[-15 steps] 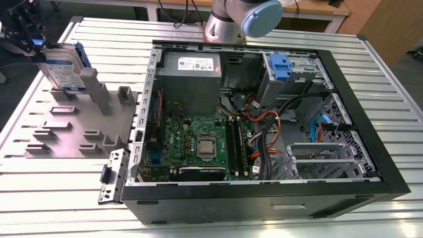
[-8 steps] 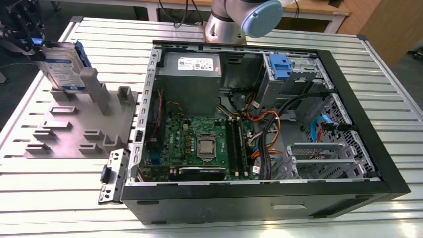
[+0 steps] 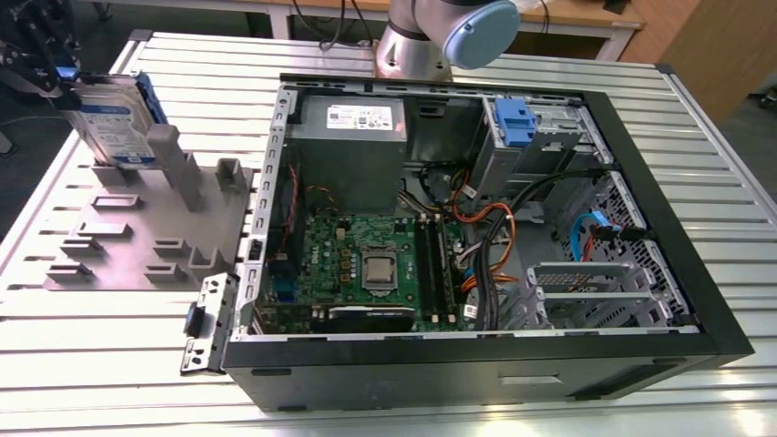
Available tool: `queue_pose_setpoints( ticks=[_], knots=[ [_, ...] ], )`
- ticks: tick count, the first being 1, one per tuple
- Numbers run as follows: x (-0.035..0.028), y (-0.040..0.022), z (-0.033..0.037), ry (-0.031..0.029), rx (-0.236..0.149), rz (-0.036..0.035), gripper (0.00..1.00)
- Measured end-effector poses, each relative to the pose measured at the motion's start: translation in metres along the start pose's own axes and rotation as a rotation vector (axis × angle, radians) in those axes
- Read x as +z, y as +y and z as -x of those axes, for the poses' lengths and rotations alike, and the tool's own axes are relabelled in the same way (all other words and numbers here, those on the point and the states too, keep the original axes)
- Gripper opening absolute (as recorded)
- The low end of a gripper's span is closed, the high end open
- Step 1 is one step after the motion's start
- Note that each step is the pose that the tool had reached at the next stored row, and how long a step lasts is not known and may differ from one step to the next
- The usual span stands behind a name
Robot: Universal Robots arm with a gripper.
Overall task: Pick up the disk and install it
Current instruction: 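Pick up the disk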
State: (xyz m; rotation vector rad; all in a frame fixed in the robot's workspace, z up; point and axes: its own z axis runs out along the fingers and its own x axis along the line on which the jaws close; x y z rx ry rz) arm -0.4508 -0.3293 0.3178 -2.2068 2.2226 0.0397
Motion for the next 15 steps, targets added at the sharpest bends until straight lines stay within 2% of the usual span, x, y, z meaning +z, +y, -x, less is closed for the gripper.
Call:
queue_pose_setpoints(
  ticks=[9,15],
  knots=[
    [-0.0073,0.0001,0.0002,0.0,0.0,-0.0001,0.36],
    [-0.0078,0.0001,0.0002,0.0,0.0,-0.0001,0.36]
  ],
)
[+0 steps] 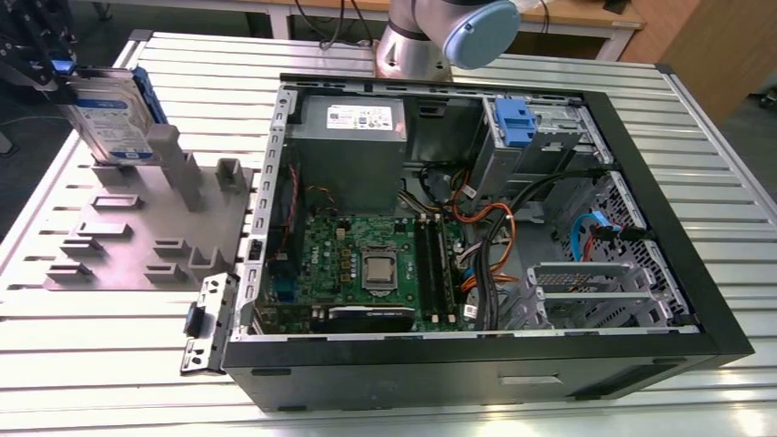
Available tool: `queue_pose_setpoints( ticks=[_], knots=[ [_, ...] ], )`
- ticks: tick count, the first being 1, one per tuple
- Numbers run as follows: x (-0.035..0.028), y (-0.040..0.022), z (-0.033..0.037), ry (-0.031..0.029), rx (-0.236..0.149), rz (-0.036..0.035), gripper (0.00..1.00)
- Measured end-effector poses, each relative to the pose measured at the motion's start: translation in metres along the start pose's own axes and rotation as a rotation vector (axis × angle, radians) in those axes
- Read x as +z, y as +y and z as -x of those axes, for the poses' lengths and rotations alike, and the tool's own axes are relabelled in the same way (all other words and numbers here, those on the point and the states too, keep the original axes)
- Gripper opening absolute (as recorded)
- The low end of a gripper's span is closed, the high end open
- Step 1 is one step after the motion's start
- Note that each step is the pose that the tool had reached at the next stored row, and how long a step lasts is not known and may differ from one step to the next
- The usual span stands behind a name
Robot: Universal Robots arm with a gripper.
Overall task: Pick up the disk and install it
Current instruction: 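Pick up the disk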
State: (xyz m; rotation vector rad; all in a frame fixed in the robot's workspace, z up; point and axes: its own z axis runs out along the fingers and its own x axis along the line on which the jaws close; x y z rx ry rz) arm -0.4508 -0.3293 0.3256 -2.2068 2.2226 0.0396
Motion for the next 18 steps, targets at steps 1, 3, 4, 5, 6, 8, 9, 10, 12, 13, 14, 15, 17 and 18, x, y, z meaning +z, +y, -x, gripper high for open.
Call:
queue_pose_setpoints(
  ticks=[1,3,4,5,6,8,9,10,12,13,14,15,17,18],
  knots=[
    [0.0,0.0,0.0,0.0,0.0,0.0,0.36],
    [0.0,0.0,0.0,0.0,0.0,0.0,0.36],
    [-0.0001,0.0,0.0,0.0,0.0,-0.0001,0.36],
    [-0.0005,0.0,0.0,0.0001,0.0,0.0002,0.36],
    [-0.0011,0.0,0.0,0.0001,0.0,0.0004,0.36],
    [-0.0031,0.0,0.0001,0.0001,0.0,0.0001,0.36],
    [-0.0044,0.0,0.0001,0.0001,0.0,0.0001,0.36],
    [-0.0055,0.0,0.0001,0.0,0.0,0.0,0.36],
    [-0.007,0.0001,0.0002,0.0,0.0,-0.0001,0.36],
    [-0.007,0.0001,0.0002,-0.0001,0.0,-0.0003,0.36],
    [-0.007,0.0001,0.0002,-0.0002,0.0,-0.0004,0.36],
    [-0.0074,0.0001,0.0002,0.0,0.0,0.0,0.36],
    [-0.0076,0.0001,0.0002,0.0,0.0,0.0,0.36],
    [-0.0077,0.0001,0.0002,0.0,0.0,0.0,0.36]
  ],
)
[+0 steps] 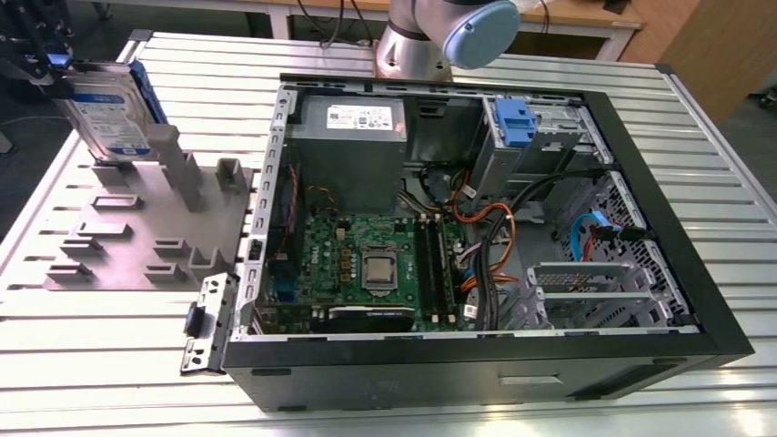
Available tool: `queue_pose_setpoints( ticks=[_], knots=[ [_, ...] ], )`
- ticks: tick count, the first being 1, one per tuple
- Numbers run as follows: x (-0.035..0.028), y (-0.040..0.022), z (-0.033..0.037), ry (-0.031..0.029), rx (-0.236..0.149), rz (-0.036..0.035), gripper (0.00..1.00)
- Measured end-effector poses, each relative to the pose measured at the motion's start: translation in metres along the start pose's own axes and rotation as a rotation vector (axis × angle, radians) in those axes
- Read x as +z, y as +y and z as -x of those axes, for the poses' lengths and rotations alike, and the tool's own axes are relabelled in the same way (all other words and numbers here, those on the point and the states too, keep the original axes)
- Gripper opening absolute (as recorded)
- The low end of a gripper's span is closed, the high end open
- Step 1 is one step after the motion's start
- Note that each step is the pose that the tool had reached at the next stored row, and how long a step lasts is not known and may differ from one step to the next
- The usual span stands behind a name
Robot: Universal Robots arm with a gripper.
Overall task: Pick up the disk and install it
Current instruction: 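Pick up the disk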
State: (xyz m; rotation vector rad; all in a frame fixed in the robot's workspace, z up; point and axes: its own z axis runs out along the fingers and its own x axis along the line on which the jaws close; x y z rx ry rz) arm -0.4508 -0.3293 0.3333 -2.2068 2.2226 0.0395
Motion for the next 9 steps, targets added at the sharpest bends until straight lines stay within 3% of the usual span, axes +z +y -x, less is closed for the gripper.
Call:
queue_pose_setpoints(
  ticks=[9],
  knots=[
    [-0.0036,0.0,0.0001,-0.0001,0.0,-0.0001,0.36]
  ],
)
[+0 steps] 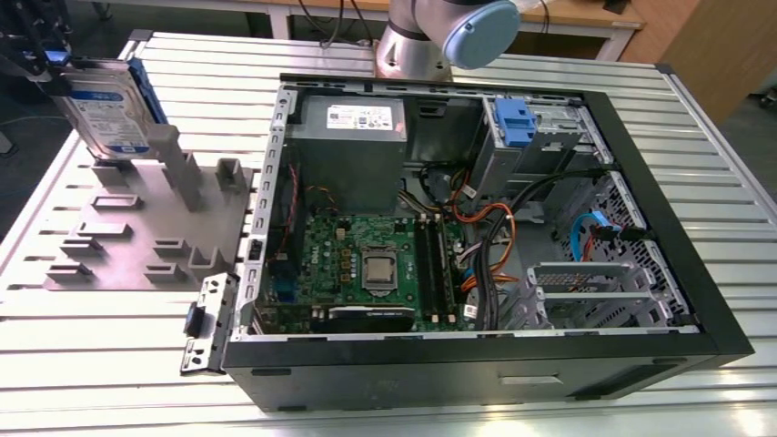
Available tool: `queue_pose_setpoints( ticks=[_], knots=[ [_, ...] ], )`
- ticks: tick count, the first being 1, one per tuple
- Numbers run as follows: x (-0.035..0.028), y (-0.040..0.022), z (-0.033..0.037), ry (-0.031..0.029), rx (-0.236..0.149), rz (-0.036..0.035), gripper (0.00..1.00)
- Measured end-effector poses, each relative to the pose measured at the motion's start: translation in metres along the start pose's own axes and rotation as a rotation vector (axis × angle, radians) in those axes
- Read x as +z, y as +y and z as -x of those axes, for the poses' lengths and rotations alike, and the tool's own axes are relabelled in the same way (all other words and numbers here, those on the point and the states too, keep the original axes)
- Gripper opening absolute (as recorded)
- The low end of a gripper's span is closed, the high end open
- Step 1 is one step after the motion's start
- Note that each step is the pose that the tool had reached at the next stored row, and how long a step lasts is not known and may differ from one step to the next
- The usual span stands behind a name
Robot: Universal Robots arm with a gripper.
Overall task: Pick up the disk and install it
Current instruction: 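Pick up the disk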
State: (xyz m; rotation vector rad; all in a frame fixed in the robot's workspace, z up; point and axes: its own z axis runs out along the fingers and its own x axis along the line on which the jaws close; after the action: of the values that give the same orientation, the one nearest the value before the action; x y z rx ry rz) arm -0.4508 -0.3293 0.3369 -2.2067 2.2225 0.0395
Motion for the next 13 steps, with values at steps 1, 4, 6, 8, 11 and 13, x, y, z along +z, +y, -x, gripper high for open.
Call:
queue_pose_setpoints(
  ticks=[1,4,6,8,11,13],
  knots=[
    [0.0,0.0,0.0,-0.0001,0.0,-0.0002,0.36],
    [-0.0004,0.0,0.0,0.0,0.0,0.0001,0.36],
    [-0.0005,0.0,0.0,0.0,0.0,0.0001,0.36],
    [-0.0006,0.0,0.0,0.0,0.0,0.0001,0.36],
    [-0.0015,0.0001,0.0,0.0002,0.0,0.0005,0.36],
    [-0.0025,0.0,0.0001,0.0001,0.0,0.0003,0.36]
  ],
)
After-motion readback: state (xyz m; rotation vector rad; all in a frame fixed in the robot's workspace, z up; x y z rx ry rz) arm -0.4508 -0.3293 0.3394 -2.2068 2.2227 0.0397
